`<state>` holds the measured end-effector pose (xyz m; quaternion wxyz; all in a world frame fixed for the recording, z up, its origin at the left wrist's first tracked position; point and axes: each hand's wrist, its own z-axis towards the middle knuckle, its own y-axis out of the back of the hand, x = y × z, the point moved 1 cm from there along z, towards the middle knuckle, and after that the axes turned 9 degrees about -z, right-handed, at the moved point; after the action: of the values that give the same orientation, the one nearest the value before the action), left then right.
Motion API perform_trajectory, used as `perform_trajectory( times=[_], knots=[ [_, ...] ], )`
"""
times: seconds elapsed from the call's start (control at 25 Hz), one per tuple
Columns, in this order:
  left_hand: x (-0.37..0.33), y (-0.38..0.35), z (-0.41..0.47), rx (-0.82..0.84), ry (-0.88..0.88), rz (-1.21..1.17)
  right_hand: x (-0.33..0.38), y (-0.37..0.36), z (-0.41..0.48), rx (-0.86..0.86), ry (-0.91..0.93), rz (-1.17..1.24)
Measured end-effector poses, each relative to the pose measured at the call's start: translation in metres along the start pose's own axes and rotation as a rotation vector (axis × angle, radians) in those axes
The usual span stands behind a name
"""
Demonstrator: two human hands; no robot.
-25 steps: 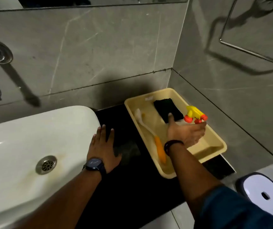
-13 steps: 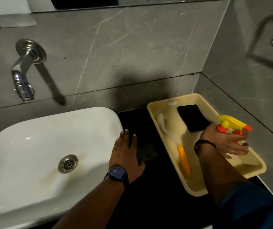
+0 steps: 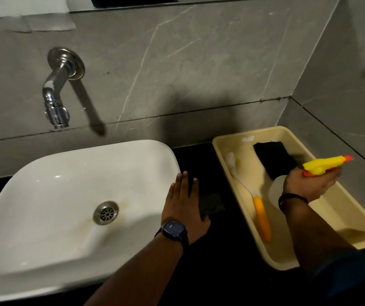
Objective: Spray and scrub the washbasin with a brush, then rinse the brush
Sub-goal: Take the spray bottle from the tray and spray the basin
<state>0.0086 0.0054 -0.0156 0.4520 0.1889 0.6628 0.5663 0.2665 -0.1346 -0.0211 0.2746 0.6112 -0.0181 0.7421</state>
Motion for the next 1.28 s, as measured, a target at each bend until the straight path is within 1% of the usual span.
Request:
perform_trajectory(
  times=[0.12, 0.2, 0.24, 0.32, 0.4, 0.48, 0.52, 0.6, 0.64, 0.68, 0.72, 0.8, 0.84, 0.92, 1.0, 1.16, 1.2, 1.28],
  knots=[
    [0.004, 0.009, 0.002, 0.052, -0.026, -0.042, 0.007, 0.006, 0.001, 0.123, 0.103, -0.050],
    [0.018, 0.027, -0.004, 0.063, -0.067, -0.049, 0.030, 0.011, -0.004, 0.227, 0.214, -0.003],
    [0.032, 0.041, -0.012, 0.041, -0.077, -0.039, 0.049, 0.011, -0.007, 0.279, 0.262, 0.030],
    [0.070, 0.076, -0.037, -0.050, -0.039, -0.026, 0.096, 0.012, -0.020, 0.418, 0.289, 0.065],
    [0.116, 0.113, -0.074, -0.141, 0.051, -0.024, 0.152, 0.016, -0.049, 0.679, 0.302, 0.092],
    [0.162, 0.144, -0.115, -0.181, 0.172, 0.022, 0.203, 0.028, -0.104, 0.963, 0.367, 0.075],
    [0.182, 0.154, -0.132, -0.178, 0.247, 0.042, 0.222, 0.036, -0.138, 1.121, 0.394, 0.022],
    [0.218, 0.170, -0.166, -0.172, 0.384, 0.049, 0.244, 0.055, -0.219, 1.433, 0.420, -0.176],
    [0.233, 0.173, -0.180, -0.151, 0.430, 0.067, 0.245, 0.064, -0.255, 1.521, 0.415, -0.281],
    [0.246, 0.173, -0.191, -0.117, 0.459, 0.095, 0.244, 0.073, -0.287, 1.550, 0.376, -0.367],
    [0.257, 0.170, -0.199, -0.072, 0.473, 0.109, 0.240, 0.081, -0.312, 1.543, 0.297, -0.425],
    [0.273, 0.163, -0.208, -0.023, 0.477, 0.071, 0.233, 0.096, -0.351, 1.519, 0.137, -0.483],
    [0.277, 0.159, -0.210, -0.026, 0.474, 0.041, 0.229, 0.101, -0.365, 1.508, 0.099, -0.498],
    [0.278, 0.153, -0.212, -0.048, 0.470, 0.002, 0.226, 0.109, -0.385, 1.483, 0.101, -0.509],
    [0.278, 0.148, -0.214, -0.066, 0.475, 0.011, 0.226, 0.115, -0.395, 1.453, 0.154, -0.509],
    [0.282, 0.149, -0.208, -0.033, 0.495, 0.026, 0.223, 0.118, -0.376, 1.337, 0.213, -0.549],
    [0.282, 0.150, -0.205, -0.037, 0.504, 0.017, 0.222, 0.119, -0.368, 1.331, 0.216, -0.568],
    [0.278, 0.149, -0.200, -0.118, 0.546, -0.031, 0.219, 0.122, -0.360, 1.372, 0.231, -0.607]
  ],
)
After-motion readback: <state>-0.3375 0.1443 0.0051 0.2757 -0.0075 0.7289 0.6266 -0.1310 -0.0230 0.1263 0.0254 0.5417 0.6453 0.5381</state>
